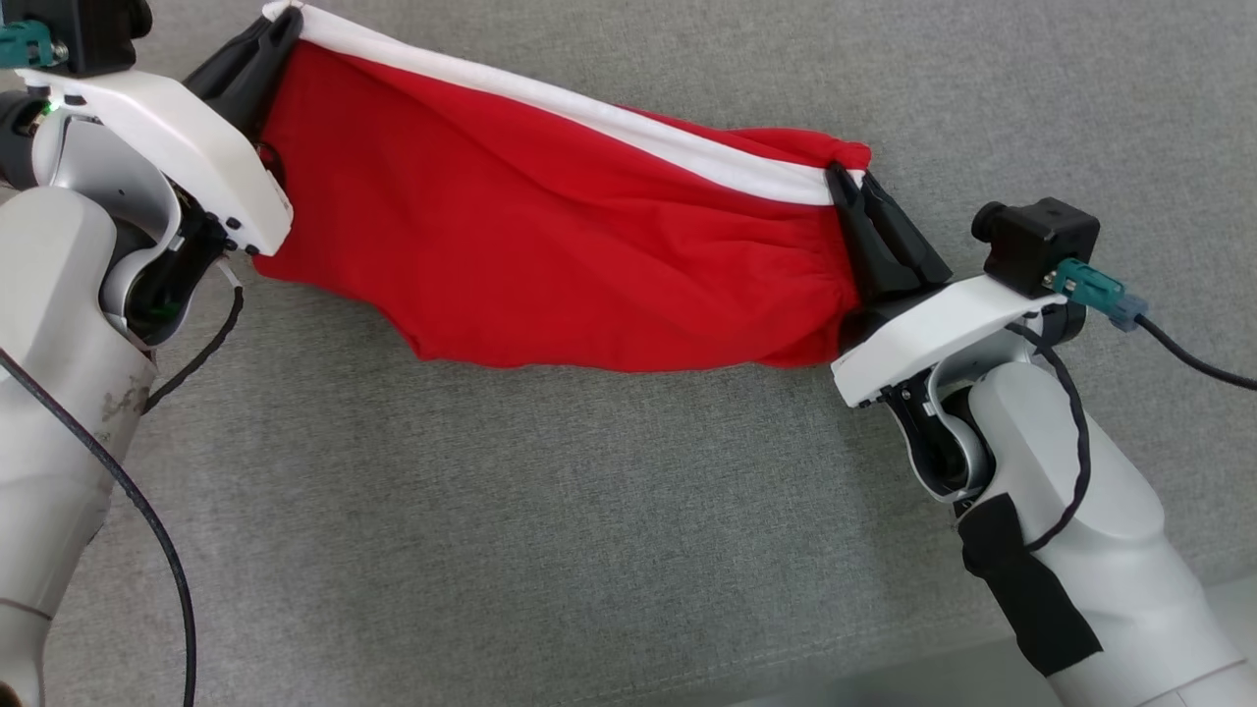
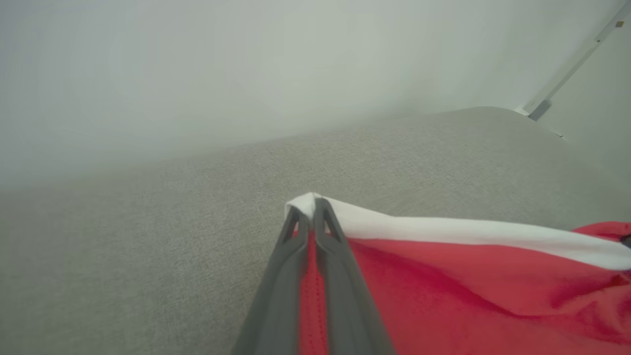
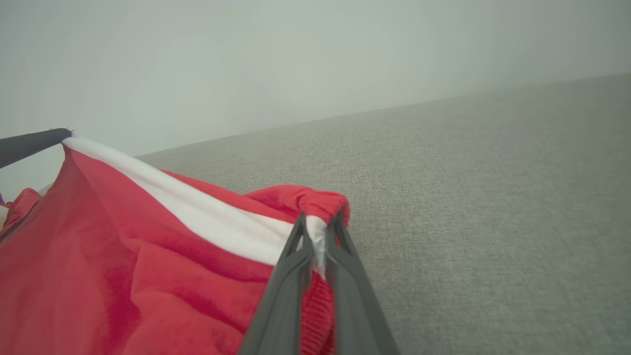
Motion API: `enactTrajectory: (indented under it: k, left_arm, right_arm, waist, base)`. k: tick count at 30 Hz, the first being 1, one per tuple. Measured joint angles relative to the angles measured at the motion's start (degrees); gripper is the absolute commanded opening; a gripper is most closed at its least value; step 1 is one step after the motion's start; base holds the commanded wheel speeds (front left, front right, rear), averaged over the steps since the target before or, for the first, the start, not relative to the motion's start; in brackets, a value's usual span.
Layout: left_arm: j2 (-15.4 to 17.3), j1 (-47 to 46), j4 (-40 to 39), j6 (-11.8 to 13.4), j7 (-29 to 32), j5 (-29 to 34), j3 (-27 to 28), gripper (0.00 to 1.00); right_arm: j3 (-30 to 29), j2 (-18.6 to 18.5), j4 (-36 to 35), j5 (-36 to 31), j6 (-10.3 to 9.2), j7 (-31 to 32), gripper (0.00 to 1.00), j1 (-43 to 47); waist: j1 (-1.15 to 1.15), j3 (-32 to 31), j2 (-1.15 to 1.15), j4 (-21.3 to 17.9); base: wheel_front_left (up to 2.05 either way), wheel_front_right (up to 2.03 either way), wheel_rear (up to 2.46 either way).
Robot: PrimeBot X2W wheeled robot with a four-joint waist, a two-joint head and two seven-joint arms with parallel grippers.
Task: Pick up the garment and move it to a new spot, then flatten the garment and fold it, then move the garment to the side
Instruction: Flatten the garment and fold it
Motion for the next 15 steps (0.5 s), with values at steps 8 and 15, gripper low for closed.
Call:
enactTrajectory:
  k: [8, 15]
  left_arm:
    - [0.80, -3.19, 3.67, -0.01, -0.79, -3.23, -4.81, 0.21]
    - [1.92, -3.94, 5.44, -0.01, -5.68, -5.38, -8.22, 1.00]
  right_arm:
    - [2.48, 0.09, 1.48, 3.67, 0.00, 0.00, 1.00, -2.23]
    - [3.04, 0.07, -0.41, 4.71, 0.00, 0.00, 1.00, -2.01]
  waist:
    - [0.00, 1.89, 0.00, -1.53]
    - [0.00, 1.64, 0.00, -1.68]
  base:
    - [0.00, 0.00, 0.00]
    - [0.00, 0.00, 0.00]
